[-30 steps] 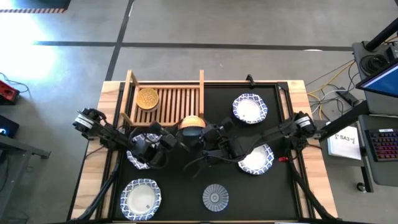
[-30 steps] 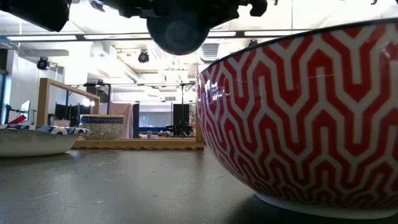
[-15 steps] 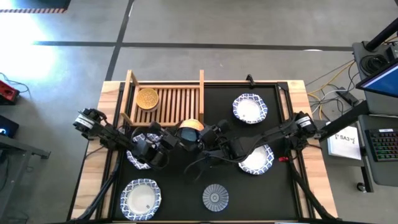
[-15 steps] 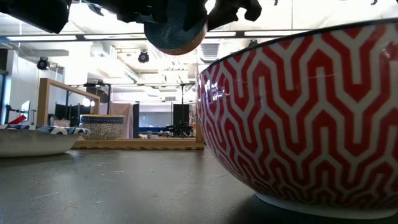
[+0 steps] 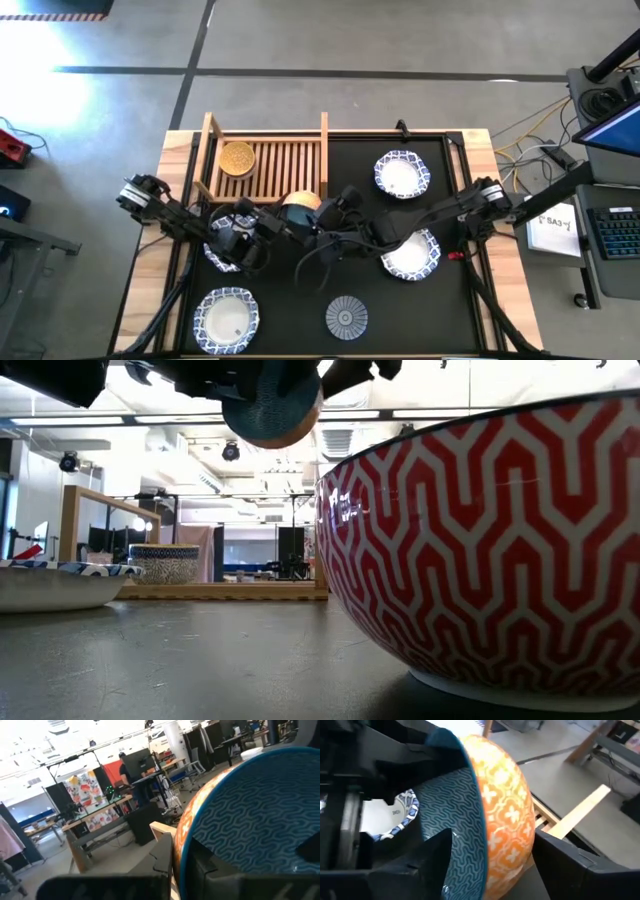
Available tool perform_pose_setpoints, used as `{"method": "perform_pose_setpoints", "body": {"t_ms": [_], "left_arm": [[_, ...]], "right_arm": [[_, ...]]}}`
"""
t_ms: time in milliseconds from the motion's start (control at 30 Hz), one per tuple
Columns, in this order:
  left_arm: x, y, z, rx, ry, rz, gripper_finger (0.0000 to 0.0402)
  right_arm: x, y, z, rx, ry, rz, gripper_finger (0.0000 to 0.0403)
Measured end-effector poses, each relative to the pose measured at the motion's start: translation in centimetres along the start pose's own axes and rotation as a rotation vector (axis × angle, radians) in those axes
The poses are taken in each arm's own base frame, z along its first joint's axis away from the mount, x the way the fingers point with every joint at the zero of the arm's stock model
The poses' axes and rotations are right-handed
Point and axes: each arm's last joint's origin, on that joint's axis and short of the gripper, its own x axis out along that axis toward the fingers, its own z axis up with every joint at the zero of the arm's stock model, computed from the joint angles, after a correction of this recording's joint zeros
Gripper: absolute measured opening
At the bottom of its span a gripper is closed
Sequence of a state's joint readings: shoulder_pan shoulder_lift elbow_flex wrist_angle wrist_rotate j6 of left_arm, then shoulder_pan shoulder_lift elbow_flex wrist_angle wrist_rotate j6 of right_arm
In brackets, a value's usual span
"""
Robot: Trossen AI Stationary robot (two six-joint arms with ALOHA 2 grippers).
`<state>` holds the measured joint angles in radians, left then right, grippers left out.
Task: Place and stack bowls onto a shelf
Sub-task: Stack the patterned light blue bowl on top of the patterned yellow bowl on the shelf
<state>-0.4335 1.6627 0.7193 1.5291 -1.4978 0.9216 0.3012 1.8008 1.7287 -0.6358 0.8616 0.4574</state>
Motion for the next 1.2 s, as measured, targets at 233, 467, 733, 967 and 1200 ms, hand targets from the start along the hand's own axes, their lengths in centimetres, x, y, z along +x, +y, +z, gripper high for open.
{"method": "perform_pose_setpoints", "body": {"t_ms": [233, 467, 733, 967, 1200], "left_arm": [[0.4, -0.2, -0.4, 0.049, 0.037, 0.033, 0.0002], [1.2, 0.0, -0.4, 0.043, 0.040, 0.055, 0.0002], [4.1, 1.7, 0.3, 0.037, 0.054, 0.138, 0.0002], [8.2, 4.5, 0.7, 0.165, 0.110, 0.258, 0.0002], [12.0, 8.5, 0.7, 0.250, 0.206, 0.411, 0.0002]], "right_arm": [[-1.8, -2.1, 2.3, 0.039, 0.011, 0.111, 0.0267], [-3.9, -4.3, 3.9, 0.078, 0.031, 0.275, 0.0263], [-6.2, -6.5, 5.3, 0.091, -0.011, 0.338, 0.0266], [-6.7, -7.1, 5.4, 0.063, -0.008, 0.337, 0.0260], [-6.1, -6.8, 4.9, 0.031, 0.025, 0.322, 0.0262]]}}
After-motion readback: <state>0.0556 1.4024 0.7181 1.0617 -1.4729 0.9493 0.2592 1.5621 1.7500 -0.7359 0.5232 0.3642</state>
